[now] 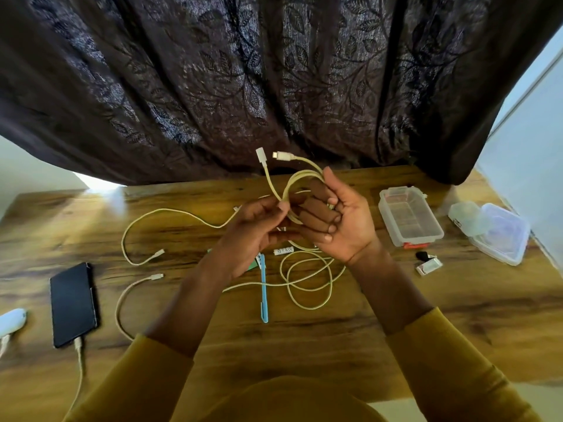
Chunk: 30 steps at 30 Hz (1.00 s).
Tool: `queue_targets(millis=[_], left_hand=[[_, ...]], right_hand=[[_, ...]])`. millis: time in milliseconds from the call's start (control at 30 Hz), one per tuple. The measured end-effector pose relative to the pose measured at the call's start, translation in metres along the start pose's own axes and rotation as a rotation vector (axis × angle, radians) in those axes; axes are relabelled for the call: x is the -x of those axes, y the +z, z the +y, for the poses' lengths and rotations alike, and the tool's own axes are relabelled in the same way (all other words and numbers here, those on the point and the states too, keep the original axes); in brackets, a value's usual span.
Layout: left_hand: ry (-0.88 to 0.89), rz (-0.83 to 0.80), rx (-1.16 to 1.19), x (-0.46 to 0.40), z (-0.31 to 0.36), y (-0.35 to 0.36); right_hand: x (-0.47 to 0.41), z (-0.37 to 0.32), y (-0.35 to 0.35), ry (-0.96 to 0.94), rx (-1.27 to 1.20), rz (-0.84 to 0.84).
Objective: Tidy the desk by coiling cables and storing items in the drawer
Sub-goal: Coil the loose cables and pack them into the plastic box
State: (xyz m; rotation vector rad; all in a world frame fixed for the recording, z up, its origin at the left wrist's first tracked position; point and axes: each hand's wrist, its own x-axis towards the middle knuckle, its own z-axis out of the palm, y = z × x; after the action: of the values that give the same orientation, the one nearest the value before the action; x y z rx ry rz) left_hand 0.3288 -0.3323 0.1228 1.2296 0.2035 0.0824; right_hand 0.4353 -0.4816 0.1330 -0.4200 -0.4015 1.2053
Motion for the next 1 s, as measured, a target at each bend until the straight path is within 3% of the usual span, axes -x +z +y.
queue_targets(millis=[167, 333, 433, 633, 1000], left_hand=[[0.127, 0.142, -0.219, 0.001, -0.006, 0.004], [0.22, 0.196, -0.488, 0.008, -0.009, 0.006], [0.277, 0.178, -0.607, 0.011, -0.009, 0.002], [0.289, 0.177, -0.708, 0.013, -0.003, 0.0], [0.364, 0.207, -0.922, 0.013, 0.009, 0.005]], right_hand=[[0.0, 0.01, -0.001, -0.064, 0.053, 0.164], [-0.003, 0.019, 0.002, -0.115, 0.299, 0.539], [-0.003, 0.022, 0.002, -0.153, 0.395, 0.677], [-0.002, 0.022, 0.014, -0.243, 0.594, 0.746], [-0.004, 0.024, 0.025, -0.267, 0.666, 0.842]])
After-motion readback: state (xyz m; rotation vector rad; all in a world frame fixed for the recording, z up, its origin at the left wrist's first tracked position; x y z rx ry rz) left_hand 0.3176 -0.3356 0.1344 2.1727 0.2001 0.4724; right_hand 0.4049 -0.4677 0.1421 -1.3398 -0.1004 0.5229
